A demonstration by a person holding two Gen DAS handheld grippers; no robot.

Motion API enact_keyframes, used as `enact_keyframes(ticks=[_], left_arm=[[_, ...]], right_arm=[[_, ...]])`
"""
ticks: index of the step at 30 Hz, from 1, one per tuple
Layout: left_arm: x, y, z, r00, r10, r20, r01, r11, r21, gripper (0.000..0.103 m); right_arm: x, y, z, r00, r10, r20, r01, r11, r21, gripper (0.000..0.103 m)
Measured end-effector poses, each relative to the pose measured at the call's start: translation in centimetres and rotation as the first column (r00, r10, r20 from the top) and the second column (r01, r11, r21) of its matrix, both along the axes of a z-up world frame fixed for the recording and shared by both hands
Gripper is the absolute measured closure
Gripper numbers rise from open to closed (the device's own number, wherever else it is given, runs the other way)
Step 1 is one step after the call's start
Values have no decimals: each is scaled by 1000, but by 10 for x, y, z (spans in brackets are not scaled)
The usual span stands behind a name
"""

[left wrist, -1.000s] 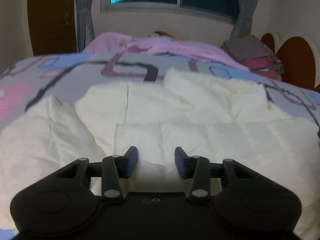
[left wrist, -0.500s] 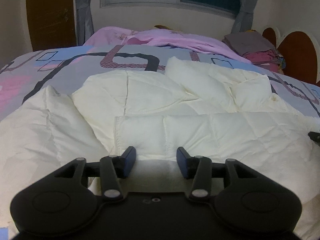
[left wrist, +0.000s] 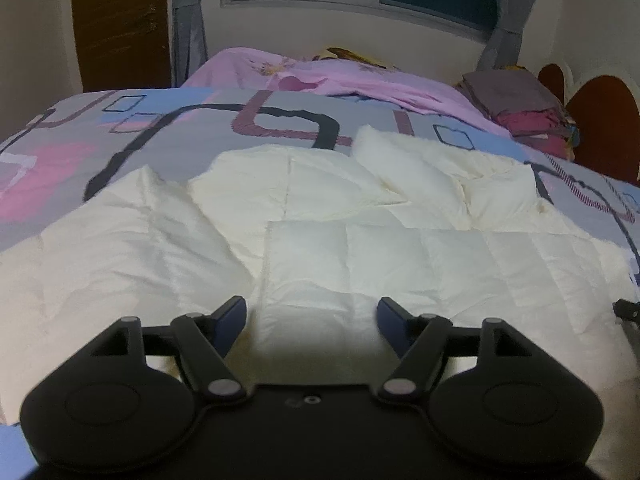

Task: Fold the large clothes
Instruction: 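Open the left tool and move it to the other sleeve, then grasp the other sleeve end with the left tool and lift it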

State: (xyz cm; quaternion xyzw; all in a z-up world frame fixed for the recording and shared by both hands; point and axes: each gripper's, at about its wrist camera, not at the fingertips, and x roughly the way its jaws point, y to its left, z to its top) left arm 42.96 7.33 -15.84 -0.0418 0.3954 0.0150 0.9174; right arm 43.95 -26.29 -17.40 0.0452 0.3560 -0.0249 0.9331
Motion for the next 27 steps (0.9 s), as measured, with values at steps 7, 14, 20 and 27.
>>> enact_keyframes(ticks=[7, 14, 20, 27], left_arm=[[-27, 39, 19, 998, 65, 2, -65, 996, -61, 28], [-67, 100, 28, 983, 181, -18, -182, 979, -90, 24], [-116, 173, 21, 930, 361, -75, -368, 916, -161, 22], [-168, 254, 2, 796, 589, -141, -605, 759, -242, 22]], right_arm=[[-26, 36, 24, 994, 102, 42, -103, 994, 39, 57], [-31, 90, 27, 976, 216, 32, -218, 971, 98, 57], [-25, 148, 24, 948, 317, 29, -318, 940, 126, 57], [-16, 214, 21, 909, 415, 30, -415, 900, 129, 57]])
